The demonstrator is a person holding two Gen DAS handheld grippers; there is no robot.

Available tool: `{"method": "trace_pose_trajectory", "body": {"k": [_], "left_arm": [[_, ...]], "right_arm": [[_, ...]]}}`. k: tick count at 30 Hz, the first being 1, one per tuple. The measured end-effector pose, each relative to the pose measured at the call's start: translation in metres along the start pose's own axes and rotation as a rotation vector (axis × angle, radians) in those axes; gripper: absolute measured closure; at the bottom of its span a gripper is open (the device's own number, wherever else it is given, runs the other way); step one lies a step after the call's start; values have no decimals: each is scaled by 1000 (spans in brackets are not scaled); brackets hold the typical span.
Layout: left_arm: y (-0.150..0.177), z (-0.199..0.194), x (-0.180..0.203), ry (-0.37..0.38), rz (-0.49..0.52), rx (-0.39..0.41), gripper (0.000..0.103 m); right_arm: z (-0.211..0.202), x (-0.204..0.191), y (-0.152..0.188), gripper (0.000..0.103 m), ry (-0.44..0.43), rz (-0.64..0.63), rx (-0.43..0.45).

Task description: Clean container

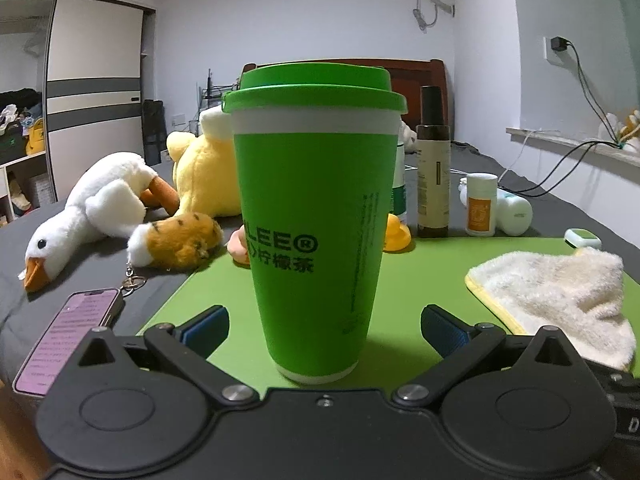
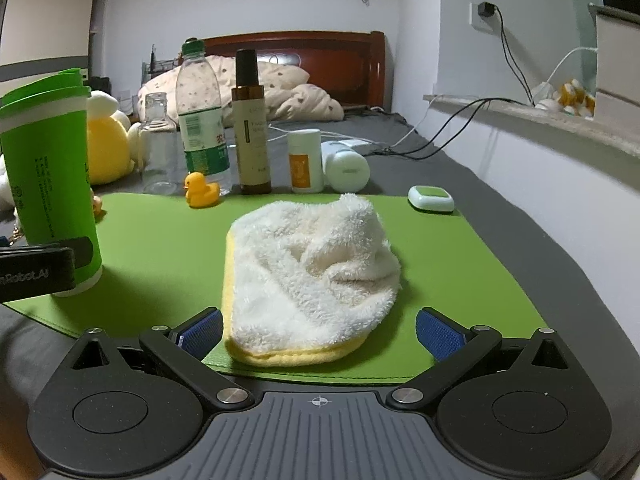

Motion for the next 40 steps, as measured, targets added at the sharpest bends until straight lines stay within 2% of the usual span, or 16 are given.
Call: {"method": "trace_pose_trajectory", "body": {"k": [18,40], "left_arm": [[0,6,-4,-4,-41,-22,0],[3,6,-2,0,-12,-39,0]], "right_arm": [[2,-4,0,0,-19,1,-8],[6,-8,1,0,-26,-18,-14]]}}
Point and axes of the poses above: each gripper's, at about its wrist camera, not at the fingertips, and z roughly the way its jaws point, x to its right, y to its underside, the point moved 6 cm from there along z, roughly the way its jaws point, and after that the axes turned 11 degrees about -z, right-handed, at the moved point
